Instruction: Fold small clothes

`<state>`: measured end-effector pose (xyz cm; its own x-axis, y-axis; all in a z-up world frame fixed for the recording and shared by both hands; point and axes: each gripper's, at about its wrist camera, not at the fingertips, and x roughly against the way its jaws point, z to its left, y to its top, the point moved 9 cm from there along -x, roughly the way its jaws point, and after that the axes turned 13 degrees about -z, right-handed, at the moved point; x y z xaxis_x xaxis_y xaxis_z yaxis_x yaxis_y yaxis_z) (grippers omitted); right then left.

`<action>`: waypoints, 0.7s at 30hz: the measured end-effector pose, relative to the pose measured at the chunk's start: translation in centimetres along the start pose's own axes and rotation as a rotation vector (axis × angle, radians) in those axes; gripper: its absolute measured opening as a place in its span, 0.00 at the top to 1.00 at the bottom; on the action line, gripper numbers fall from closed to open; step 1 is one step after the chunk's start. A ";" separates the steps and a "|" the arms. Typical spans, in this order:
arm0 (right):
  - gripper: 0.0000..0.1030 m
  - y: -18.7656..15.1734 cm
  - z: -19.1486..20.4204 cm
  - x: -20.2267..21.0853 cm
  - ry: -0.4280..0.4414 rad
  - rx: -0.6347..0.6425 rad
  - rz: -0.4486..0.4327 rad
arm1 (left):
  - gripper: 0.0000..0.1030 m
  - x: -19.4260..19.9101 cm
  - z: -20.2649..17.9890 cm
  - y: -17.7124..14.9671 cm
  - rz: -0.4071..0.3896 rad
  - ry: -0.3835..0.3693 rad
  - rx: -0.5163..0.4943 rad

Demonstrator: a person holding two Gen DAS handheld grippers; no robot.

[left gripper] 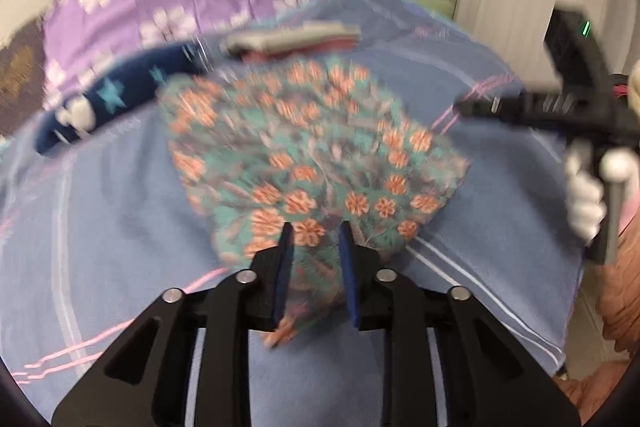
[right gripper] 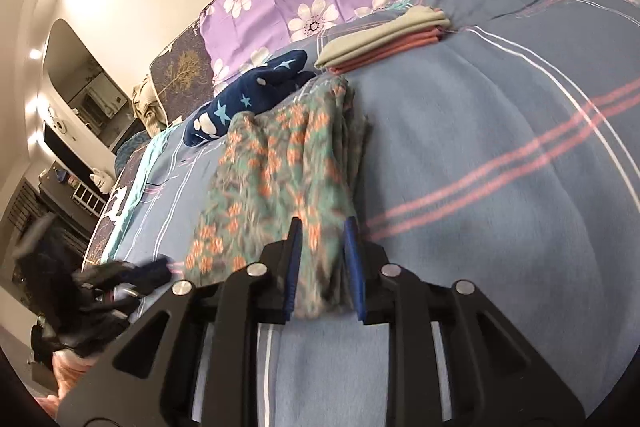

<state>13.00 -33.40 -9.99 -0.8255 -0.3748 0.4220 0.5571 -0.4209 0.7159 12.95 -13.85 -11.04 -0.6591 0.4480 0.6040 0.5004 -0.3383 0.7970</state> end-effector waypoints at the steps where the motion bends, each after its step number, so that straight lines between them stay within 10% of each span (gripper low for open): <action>1: 0.77 0.9 -0.3 -0.5 0.007 -0.011 0.009 | 0.65 -1.3 0.0 -0.9 0.042 0.008 -0.006; 11: 0.71 8.6 -4.8 -12.4 0.042 -0.183 0.157 | 0.63 -2.4 -0.2 -3.4 0.053 -0.007 0.027; 17: 0.44 7.6 -3.5 -20.0 0.136 -0.314 0.349 | 0.62 -2.5 -0.2 -3.4 0.069 -0.011 0.022; 20: 0.51 7.4 -2.2 -22.4 0.178 -0.292 0.385 | 0.61 -2.8 -0.1 -3.2 0.076 -0.025 0.022; 21: 0.69 7.4 -1.9 -22.7 0.168 -0.271 0.382 | 0.61 -2.9 -0.1 -3.2 0.078 -0.028 0.020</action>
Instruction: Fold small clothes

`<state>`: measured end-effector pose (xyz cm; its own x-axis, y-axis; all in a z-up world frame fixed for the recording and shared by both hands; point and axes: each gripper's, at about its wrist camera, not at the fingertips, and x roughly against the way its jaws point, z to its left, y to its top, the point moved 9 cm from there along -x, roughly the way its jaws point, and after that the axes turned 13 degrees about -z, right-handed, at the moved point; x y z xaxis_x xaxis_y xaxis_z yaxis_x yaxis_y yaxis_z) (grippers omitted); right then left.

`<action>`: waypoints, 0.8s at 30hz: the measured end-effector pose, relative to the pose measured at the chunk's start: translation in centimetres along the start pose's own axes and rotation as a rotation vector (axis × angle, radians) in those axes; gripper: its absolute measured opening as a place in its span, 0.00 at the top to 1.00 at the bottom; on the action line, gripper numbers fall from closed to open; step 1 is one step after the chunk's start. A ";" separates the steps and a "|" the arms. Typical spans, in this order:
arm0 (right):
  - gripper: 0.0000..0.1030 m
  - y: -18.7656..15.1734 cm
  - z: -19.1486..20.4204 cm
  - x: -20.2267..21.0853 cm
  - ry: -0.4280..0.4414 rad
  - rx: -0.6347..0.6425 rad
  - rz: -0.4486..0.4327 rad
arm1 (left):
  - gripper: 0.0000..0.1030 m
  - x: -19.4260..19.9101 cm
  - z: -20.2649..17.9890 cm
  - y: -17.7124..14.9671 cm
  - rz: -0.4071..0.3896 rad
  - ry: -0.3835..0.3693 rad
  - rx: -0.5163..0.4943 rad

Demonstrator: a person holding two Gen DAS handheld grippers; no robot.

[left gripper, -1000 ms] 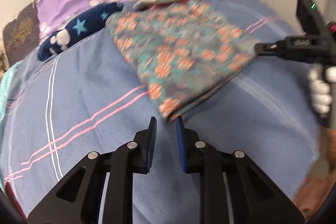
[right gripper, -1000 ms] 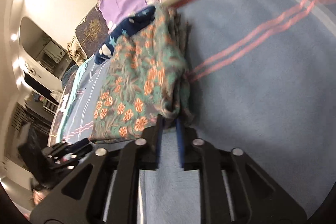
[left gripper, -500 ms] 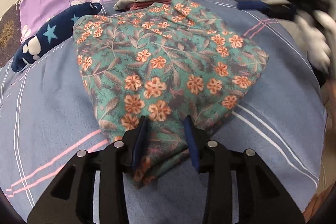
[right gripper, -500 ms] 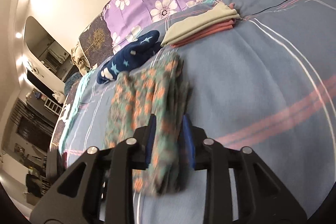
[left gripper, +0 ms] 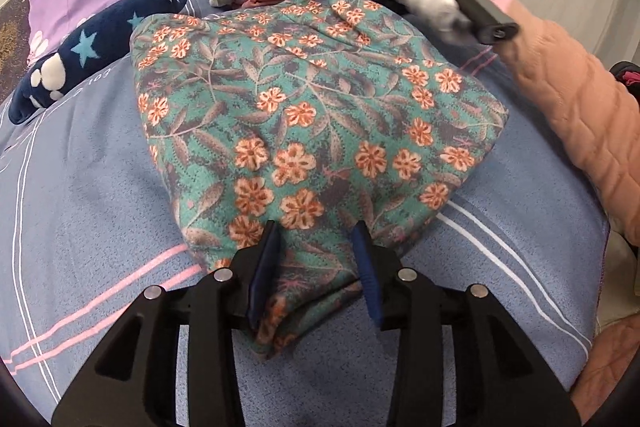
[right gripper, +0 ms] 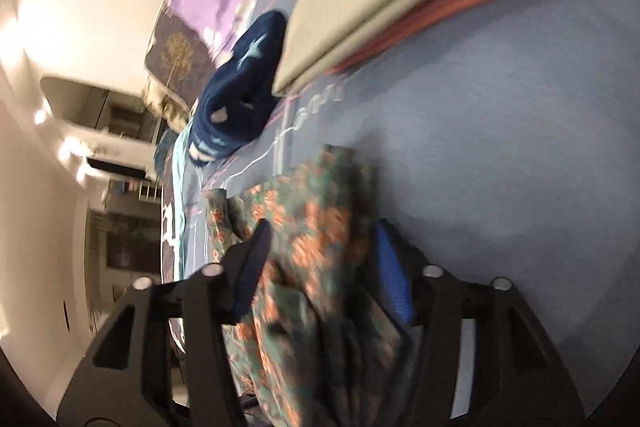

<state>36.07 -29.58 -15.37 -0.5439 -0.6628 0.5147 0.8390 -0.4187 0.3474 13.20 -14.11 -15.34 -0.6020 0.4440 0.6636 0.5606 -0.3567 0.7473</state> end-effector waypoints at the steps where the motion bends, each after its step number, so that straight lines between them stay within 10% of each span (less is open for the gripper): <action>1: 0.96 0.4 0.1 -0.5 -0.037 0.025 -0.024 | 0.61 0.0 0.0 0.0 0.002 -0.001 -0.004; 6: 0.95 1.5 4.0 1.6 -0.019 0.246 -0.207 | 0.61 -0.3 0.2 0.3 -0.003 0.000 -0.006; 12: 0.87 2.6 -0.5 3.1 -0.356 0.299 -0.304 | 0.60 -0.2 0.2 0.2 -0.015 -0.005 -0.012; 15: 0.87 1.6 1.3 5.1 -0.283 0.327 -0.331 | 0.60 -0.1 0.2 0.1 -0.024 -0.004 -0.011; 20: 0.84 -6.9 8.6 7.8 -0.065 0.526 -0.247 | 0.60 0.1 0.1 0.0 -0.034 0.000 -0.012; 24: 0.78 -12.7 5.8 7.2 -0.259 0.664 -0.190 | 0.59 0.4 0.0 -0.2 -0.052 0.002 -0.003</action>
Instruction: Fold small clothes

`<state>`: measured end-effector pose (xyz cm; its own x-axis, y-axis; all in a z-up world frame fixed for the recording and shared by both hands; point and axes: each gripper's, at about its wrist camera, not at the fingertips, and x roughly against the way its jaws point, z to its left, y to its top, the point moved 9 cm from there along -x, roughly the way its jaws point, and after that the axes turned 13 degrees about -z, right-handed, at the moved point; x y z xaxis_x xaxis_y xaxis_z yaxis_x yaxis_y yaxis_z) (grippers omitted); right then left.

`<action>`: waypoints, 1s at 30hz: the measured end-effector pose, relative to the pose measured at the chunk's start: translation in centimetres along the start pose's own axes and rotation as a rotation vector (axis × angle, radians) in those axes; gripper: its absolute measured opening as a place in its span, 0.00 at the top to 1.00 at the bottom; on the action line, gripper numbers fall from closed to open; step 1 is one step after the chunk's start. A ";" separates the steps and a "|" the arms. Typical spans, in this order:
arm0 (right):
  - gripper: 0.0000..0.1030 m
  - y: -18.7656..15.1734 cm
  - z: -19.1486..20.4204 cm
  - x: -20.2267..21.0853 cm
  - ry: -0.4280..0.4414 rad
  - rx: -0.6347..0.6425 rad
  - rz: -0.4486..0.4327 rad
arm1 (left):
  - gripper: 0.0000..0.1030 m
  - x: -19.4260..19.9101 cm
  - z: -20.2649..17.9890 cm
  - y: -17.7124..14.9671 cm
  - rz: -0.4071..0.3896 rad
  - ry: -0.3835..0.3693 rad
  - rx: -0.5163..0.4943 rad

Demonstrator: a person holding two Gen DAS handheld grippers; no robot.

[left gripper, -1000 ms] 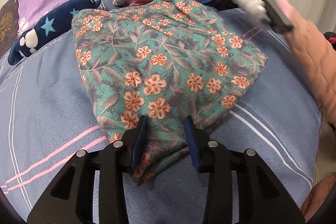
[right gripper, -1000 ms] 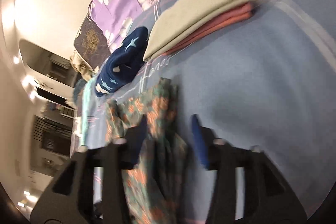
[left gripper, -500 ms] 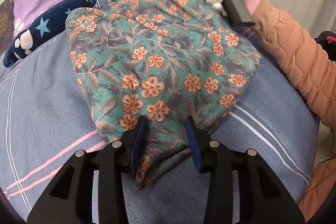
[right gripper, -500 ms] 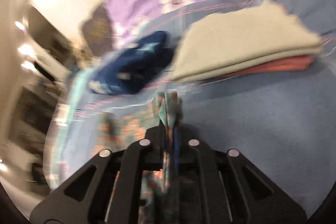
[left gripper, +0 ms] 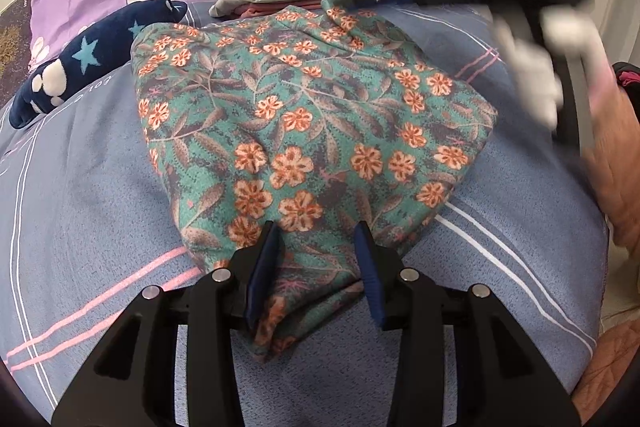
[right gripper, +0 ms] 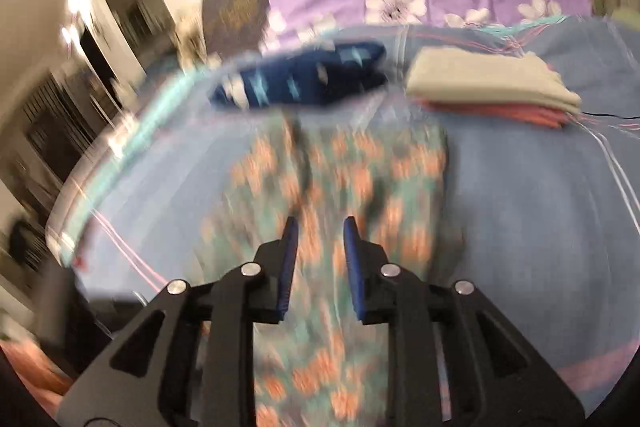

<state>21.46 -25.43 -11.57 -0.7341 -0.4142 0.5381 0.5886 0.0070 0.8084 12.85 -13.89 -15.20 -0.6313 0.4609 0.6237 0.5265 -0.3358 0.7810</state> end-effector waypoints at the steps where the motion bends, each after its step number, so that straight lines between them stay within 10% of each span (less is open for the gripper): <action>1: 0.80 -2.3 -1.3 -0.9 -0.070 0.011 0.043 | 0.59 0.0 0.0 0.0 -0.003 -0.001 0.002; 15: 0.77 -2.6 1.0 3.8 -0.123 0.033 -0.091 | 0.57 1.7 -0.9 0.4 -0.032 0.047 -0.002; 30: 0.37 -4.6 -4.2 5.4 -0.023 -0.266 -0.010 | 0.44 2.8 0.4 2.0 -0.072 0.068 -0.006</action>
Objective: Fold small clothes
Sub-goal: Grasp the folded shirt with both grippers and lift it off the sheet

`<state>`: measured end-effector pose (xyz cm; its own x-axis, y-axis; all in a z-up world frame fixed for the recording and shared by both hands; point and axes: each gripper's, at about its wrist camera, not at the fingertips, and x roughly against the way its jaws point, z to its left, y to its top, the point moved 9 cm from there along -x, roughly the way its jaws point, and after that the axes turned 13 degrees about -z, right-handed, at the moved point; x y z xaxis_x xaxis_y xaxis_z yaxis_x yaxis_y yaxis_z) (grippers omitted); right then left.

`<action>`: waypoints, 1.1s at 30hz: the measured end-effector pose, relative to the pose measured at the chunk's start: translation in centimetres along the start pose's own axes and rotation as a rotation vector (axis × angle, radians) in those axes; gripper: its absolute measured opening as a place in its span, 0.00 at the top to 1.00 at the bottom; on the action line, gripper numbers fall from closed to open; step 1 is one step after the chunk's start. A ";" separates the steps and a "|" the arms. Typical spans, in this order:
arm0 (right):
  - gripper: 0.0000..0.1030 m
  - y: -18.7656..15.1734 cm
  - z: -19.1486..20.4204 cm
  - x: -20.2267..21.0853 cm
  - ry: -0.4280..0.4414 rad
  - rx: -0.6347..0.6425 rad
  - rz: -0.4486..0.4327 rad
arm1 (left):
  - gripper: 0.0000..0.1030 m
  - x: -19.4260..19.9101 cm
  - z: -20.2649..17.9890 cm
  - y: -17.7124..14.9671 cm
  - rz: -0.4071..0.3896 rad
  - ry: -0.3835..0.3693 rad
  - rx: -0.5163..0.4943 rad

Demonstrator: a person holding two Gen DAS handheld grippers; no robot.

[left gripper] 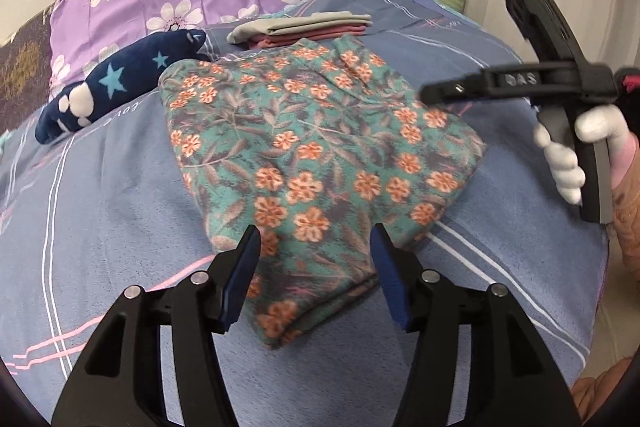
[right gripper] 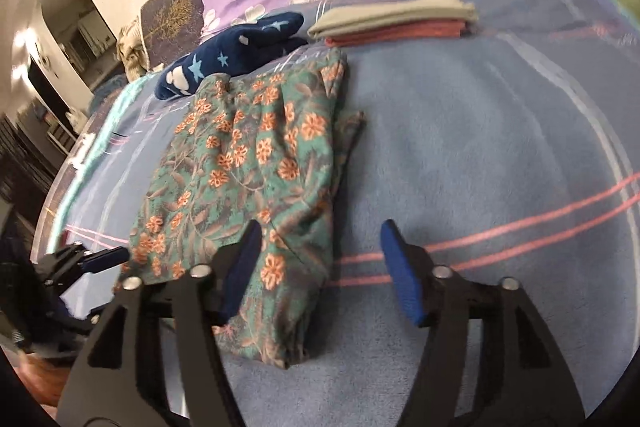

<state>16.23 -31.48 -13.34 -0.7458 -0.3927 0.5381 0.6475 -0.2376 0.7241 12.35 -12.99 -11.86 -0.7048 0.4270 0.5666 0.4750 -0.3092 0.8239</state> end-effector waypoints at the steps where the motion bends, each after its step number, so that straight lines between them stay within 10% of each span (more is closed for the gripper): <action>1: 0.36 -0.1 -0.3 -0.1 0.016 -0.025 0.010 | 0.41 0.0 0.8 0.3 -0.006 0.002 0.029; 5: 0.33 -0.4 -0.9 -0.9 0.073 -0.112 0.057 | 0.39 -0.5 5.1 0.8 -0.009 0.032 0.154; 18: 0.25 2.8 1.1 -6.8 0.258 -0.129 0.149 | 0.33 -8.3 8.1 2.7 0.081 -0.252 0.383; 21: 0.50 3.5 1.9 -8.8 0.201 -0.064 0.149 | 0.38 -10.3 8.4 3.8 0.080 -0.246 0.390; 23: 0.71 3.4 2.5 -9.1 0.168 -0.030 0.140 | 0.70 -11.0 8.4 4.4 0.083 -0.216 0.345; 33: 0.80 13.0 7.1 0.8 0.025 0.258 -0.242 | 0.74 -6.2 3.8 16.3 -0.126 -0.084 -0.050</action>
<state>22.90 -28.58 -0.47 -0.8667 -0.3749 0.3290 0.3891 -0.0954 0.9162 26.42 -17.46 -1.88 -0.7096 0.5337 0.4601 0.3576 -0.2899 0.8877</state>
